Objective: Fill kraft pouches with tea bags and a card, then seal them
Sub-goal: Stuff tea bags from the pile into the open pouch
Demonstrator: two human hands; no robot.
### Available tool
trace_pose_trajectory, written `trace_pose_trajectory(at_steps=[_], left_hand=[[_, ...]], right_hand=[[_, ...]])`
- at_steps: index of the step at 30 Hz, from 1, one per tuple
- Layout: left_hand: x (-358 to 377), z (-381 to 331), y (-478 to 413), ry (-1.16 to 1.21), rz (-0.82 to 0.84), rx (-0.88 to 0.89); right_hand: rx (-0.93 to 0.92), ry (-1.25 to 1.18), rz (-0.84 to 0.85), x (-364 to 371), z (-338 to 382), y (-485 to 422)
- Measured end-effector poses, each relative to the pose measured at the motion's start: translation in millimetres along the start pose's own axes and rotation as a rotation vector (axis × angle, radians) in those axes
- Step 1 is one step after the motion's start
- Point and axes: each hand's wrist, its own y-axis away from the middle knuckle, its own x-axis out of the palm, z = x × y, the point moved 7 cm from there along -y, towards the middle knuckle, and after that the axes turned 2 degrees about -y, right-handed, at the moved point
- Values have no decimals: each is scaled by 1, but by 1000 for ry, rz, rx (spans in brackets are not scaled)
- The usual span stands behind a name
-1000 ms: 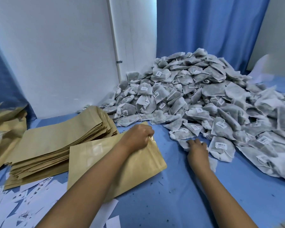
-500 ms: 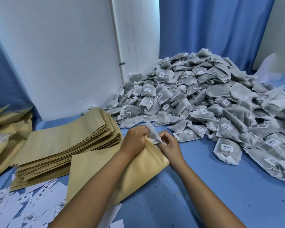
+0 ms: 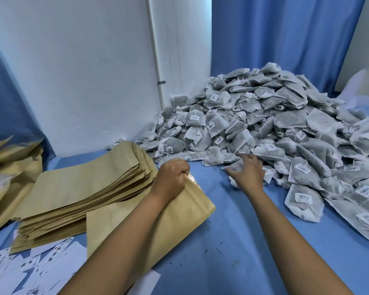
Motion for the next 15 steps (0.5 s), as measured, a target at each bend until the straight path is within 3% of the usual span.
trace_pose_trajectory(at_steps=[1,2,6,9,11,13,15], left_hand=[[3,-3,0,-10,18,25],[8,-5,0,-14,40,51],[22,-4,-8,16,64,63],[27,0,-12,32,60,41],[27,4,-10,37,64,29],[24,7,-8,40,61,21],[19,10,-5,42,55,5]], right_hand=[[67,280,48,3,-23,-11],[122,404,131,9,-43,-21],[193,453,339,37,-75,-48],[138,560,259,52,-62,-48],[14,561,121,53,-51,-40],[-86,246,-15,45,-38,-23],[54,-445,-68,29,-32,-4]])
